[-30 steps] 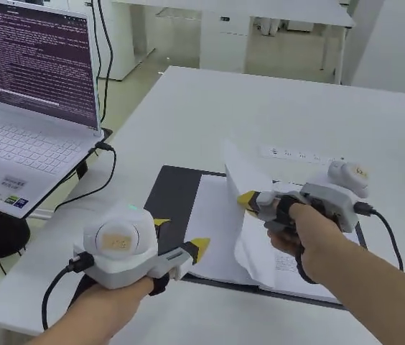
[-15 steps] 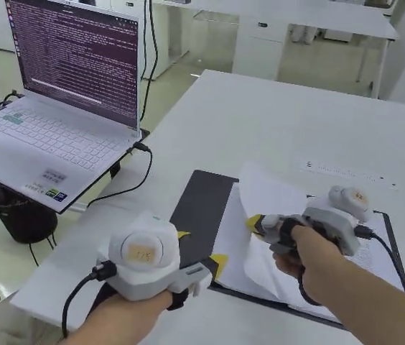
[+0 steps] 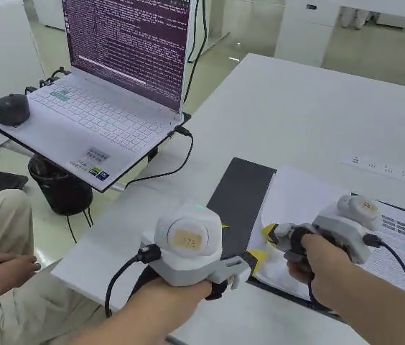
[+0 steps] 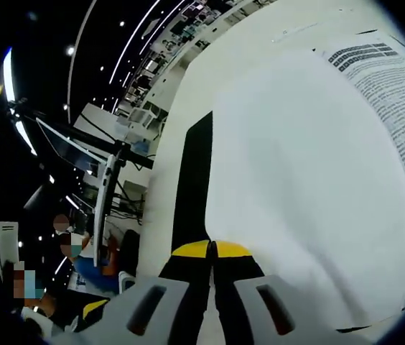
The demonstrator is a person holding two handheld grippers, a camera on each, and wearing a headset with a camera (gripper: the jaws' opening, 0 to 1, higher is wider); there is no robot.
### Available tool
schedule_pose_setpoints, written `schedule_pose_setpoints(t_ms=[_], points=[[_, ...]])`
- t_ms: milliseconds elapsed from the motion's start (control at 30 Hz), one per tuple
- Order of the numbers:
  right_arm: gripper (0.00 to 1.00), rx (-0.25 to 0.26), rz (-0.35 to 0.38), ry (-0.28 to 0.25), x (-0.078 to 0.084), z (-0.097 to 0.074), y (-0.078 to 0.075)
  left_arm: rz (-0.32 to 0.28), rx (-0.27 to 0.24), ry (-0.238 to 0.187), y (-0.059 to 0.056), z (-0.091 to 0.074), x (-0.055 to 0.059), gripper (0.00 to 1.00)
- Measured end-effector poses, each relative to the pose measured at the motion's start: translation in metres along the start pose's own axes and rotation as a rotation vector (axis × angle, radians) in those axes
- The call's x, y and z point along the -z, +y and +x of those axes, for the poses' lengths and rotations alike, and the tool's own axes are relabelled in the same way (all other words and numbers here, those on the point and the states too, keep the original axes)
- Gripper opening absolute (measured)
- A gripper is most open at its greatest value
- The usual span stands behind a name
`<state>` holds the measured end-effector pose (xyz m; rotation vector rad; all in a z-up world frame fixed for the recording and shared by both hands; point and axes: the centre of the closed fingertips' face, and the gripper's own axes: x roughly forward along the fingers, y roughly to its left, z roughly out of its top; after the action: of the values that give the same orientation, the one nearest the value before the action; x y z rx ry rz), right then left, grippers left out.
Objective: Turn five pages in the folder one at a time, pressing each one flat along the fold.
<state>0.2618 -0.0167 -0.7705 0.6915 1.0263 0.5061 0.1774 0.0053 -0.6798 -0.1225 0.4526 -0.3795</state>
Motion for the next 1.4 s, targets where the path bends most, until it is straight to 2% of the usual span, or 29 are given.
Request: schedule_pose_setpoints(t_ms=[200, 333, 467, 667, 867, 1067, 1167, 1400], points=[[0.02, -0.01, -0.01, -0.024, -0.002, 0.004, -0.002, 0.002, 0.002, 0.016, 0.001, 0.005, 0.003, 0.42], [0.02, -0.049, -0.026, -0.046, -0.006, 0.003, 0.006, 0.0, -0.001, 0.025, 0.003, 0.006, 0.007, 0.42], [0.0, -0.055, -0.028, -0.032, -0.004, 0.001, 0.006, -0.006, -0.005, 0.042, 0.003, 0.008, 0.013, 0.42], [0.0, -0.05, -0.002, -0.024, 0.002, -0.005, -0.004, 0.0, 0.011, 0.053, -0.003, 0.013, 0.014, 0.42], [0.0, -0.074, 0.033, -0.042, 0.003, -0.02, -0.009, 0.049, 0.051, 0.074, -0.014, 0.032, 0.018, 0.38], [0.0, -0.088, 0.063, -0.083, -0.005, -0.042, -0.021, 0.097, 0.075, 0.112, -0.027, 0.06, 0.033, 0.31], [0.0, -0.094, 0.079, -0.111, -0.01, -0.057, -0.029, 0.113, 0.062, 0.13, -0.025, 0.073, 0.042, 0.3], [0.0, -0.097, 0.105, -0.171, -0.023, -0.083, -0.048, 0.137, 0.014, 0.165, -0.02, 0.087, 0.056, 0.28]])
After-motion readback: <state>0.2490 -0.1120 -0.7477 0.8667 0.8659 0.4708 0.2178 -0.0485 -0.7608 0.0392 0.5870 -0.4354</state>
